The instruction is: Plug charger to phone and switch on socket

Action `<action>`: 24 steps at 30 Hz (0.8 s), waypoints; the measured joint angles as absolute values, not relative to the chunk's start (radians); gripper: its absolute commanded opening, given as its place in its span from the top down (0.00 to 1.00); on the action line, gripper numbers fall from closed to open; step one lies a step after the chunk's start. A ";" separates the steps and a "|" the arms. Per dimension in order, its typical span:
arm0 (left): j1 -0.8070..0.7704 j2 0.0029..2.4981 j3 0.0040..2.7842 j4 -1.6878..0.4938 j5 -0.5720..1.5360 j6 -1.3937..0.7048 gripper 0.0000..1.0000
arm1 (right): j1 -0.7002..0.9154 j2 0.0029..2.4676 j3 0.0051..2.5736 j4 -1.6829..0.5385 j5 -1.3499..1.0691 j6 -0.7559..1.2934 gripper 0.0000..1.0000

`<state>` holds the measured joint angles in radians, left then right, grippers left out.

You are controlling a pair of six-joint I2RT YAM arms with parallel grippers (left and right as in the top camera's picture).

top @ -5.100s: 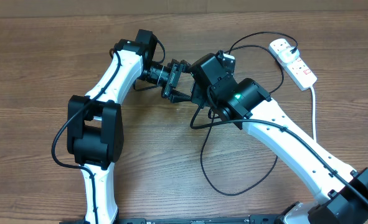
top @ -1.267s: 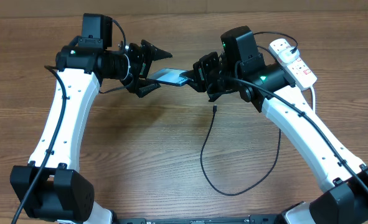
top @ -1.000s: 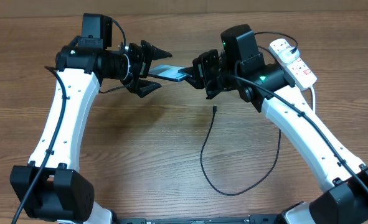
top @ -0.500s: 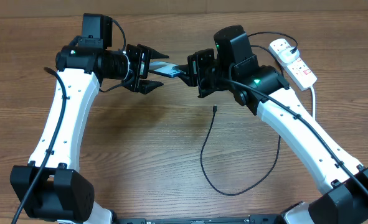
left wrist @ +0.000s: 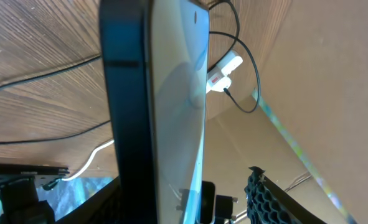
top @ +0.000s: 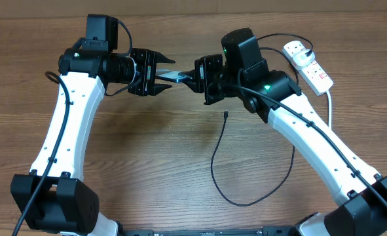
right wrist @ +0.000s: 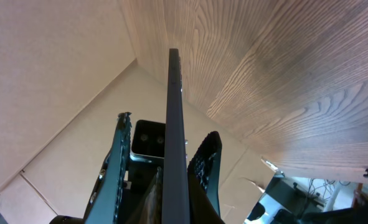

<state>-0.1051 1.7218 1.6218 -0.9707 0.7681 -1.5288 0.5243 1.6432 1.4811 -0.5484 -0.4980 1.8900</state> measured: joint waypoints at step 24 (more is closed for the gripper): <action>-0.105 1.722 1.622 -0.971 0.755 -1.595 0.82 | 0.531 1.643 1.481 -0.544 -0.493 1.908 0.92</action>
